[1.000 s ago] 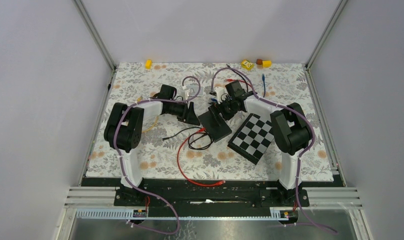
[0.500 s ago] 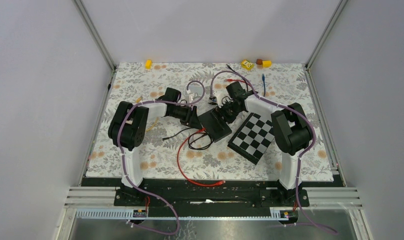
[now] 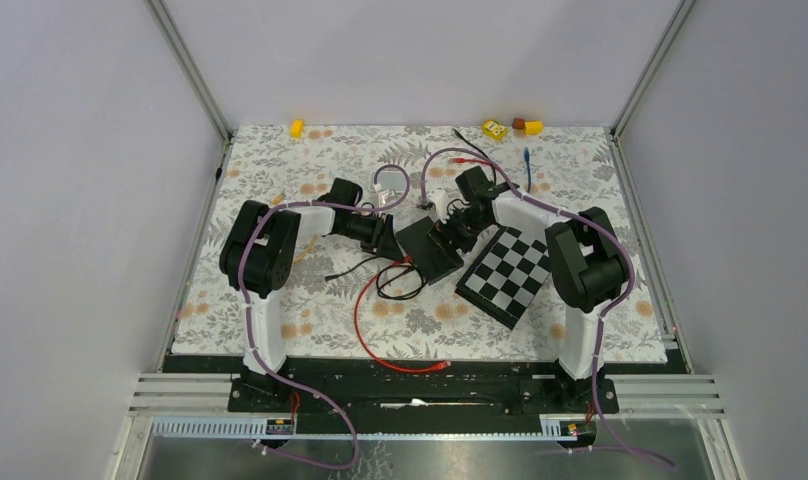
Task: Pull the plug from the switch port
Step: Pull the connector from the switch port.
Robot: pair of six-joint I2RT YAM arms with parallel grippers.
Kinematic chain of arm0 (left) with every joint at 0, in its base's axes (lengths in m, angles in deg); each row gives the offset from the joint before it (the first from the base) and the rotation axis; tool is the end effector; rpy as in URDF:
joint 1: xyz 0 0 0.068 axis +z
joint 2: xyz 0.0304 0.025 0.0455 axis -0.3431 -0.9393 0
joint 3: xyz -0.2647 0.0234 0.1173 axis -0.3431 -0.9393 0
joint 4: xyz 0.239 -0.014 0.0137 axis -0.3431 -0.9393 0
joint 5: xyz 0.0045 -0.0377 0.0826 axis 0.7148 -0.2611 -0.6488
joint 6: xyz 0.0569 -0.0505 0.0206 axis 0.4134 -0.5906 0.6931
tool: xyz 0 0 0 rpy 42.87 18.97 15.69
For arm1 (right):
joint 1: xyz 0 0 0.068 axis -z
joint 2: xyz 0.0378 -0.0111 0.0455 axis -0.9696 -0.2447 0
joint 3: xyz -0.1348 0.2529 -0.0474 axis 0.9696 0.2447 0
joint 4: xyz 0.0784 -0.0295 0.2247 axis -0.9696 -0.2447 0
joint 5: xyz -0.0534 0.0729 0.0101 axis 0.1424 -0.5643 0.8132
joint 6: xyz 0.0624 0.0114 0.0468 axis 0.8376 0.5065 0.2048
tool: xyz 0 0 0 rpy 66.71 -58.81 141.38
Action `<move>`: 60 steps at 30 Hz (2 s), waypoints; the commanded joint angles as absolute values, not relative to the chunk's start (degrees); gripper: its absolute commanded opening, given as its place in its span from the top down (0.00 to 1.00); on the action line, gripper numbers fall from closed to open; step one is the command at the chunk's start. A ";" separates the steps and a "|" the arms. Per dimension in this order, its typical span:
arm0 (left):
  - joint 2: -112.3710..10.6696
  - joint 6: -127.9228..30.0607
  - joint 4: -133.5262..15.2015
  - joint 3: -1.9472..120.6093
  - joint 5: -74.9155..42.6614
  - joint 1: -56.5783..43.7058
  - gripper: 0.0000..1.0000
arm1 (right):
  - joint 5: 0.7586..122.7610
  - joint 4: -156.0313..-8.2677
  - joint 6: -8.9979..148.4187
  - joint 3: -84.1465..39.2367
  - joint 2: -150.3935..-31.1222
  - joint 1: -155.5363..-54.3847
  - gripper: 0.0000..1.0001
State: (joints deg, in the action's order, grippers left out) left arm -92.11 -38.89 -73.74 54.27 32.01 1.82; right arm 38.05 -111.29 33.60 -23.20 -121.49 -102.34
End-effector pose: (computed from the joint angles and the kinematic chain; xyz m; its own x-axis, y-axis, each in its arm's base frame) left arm 0.3513 -0.1750 0.1374 -0.8531 0.2656 -0.4491 0.5216 0.4106 -0.7479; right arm 0.3384 0.2080 0.1762 -0.4262 -0.6795 -0.5972 -0.9003 0.3834 0.2063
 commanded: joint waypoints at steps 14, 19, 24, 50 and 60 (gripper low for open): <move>-96.60 -41.04 -69.45 53.81 32.95 1.43 0.62 | 32.97 -115.41 30.17 -22.58 -121.93 -102.25 0.08; -97.05 -42.84 -67.52 53.46 32.83 1.43 0.62 | 32.24 -115.84 30.11 -22.84 -122.94 -102.26 0.09; -97.29 -44.95 -65.44 52.83 32.24 1.43 0.62 | 33.86 -114.94 30.16 -22.23 -122.40 -102.24 0.09; -103.42 -54.15 -58.84 52.40 34.50 1.44 0.74 | 35.32 -112.15 32.60 -21.18 -123.15 -102.27 0.10; -103.68 -55.35 -59.28 52.30 32.22 1.52 0.83 | 35.74 -111.36 32.95 -21.09 -123.43 -102.21 0.10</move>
